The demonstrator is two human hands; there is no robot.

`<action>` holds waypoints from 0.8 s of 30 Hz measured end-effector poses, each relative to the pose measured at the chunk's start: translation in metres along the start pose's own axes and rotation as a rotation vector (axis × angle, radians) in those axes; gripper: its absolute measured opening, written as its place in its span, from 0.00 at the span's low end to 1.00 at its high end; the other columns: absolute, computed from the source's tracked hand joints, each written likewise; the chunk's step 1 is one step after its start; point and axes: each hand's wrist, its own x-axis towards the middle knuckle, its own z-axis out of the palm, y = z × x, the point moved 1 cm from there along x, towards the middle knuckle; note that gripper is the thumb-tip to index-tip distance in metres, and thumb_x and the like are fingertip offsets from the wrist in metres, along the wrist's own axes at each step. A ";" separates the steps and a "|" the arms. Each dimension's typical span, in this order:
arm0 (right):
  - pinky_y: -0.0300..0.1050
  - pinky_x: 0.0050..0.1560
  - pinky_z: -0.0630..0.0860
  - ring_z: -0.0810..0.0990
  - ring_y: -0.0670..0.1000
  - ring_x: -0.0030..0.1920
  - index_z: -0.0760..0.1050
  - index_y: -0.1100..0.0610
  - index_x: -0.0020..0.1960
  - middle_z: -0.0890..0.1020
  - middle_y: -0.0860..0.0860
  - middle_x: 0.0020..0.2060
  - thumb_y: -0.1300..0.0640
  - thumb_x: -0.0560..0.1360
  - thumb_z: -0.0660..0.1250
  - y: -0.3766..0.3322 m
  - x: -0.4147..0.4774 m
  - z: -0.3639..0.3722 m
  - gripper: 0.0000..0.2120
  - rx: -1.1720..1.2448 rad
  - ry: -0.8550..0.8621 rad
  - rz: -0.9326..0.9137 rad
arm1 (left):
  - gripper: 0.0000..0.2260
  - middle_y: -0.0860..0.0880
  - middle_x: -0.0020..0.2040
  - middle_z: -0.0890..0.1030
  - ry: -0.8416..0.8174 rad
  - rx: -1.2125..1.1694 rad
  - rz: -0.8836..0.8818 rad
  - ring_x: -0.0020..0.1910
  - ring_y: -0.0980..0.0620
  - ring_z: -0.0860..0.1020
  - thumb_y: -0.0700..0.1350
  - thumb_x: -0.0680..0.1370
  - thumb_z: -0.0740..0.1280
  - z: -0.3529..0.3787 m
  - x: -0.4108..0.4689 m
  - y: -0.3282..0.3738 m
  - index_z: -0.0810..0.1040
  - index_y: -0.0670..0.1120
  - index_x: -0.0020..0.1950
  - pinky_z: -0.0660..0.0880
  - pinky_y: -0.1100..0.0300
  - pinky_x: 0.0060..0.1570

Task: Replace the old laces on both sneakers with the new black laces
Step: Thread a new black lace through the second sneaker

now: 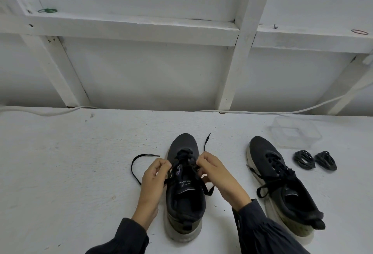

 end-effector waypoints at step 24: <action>0.37 0.32 0.72 0.75 0.45 0.30 0.71 0.57 0.40 0.78 0.51 0.36 0.62 0.80 0.61 0.003 0.006 -0.004 0.10 0.222 -0.009 0.051 | 0.15 0.50 0.32 0.69 0.020 -0.204 -0.122 0.32 0.56 0.69 0.40 0.80 0.63 -0.005 0.003 -0.001 0.71 0.46 0.33 0.72 0.64 0.38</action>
